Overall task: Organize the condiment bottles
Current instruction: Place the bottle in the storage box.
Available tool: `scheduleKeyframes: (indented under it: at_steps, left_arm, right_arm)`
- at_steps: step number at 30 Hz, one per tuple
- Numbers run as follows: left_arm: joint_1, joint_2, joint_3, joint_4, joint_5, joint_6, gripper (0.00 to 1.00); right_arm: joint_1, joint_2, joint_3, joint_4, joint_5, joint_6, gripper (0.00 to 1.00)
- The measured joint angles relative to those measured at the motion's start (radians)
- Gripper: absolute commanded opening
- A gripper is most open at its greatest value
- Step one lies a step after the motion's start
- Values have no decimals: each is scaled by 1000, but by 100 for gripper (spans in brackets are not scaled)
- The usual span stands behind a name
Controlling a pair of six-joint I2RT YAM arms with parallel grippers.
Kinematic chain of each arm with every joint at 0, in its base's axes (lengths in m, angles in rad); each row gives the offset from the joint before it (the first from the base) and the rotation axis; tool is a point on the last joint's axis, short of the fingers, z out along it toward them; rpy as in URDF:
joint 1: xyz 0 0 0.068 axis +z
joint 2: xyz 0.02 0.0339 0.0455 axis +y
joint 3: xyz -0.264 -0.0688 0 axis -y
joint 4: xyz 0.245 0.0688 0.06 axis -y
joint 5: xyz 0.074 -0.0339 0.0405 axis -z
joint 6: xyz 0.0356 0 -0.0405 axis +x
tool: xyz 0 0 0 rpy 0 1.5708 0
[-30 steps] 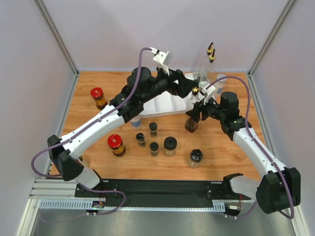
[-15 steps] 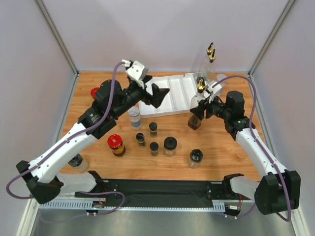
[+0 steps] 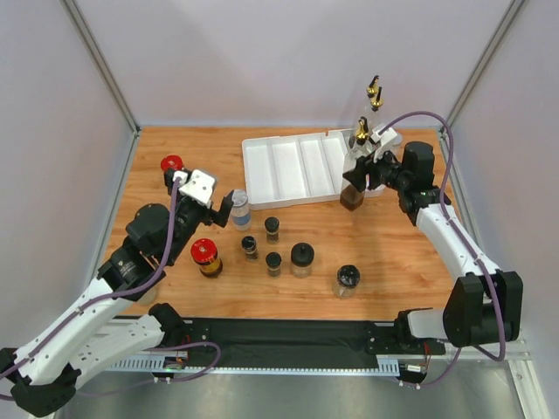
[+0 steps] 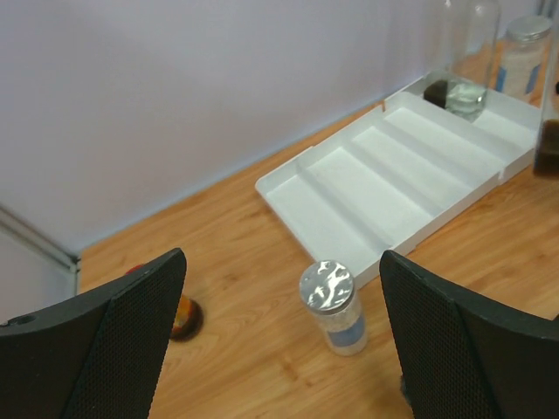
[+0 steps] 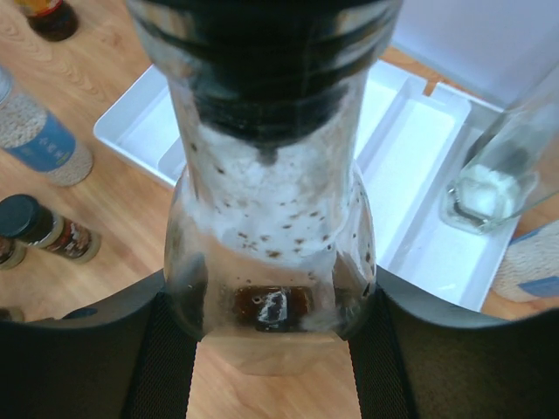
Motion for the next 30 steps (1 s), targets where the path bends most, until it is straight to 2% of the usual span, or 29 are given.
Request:
scheduleKeyframes:
  at_steps: [11,20,30]
  left_arm:
    - [0,-148,-119,14,-122,105,100]
    - [0,-150,-150,45,-156,130,100]
    - [13,-145,-185,79,-193,168,100]
  right_arm:
    - [-35,135,111,92,113,-9,0]
    - [-64,230,117,206,240,15,0]
    - [-76,408,201,309,341,50,0]
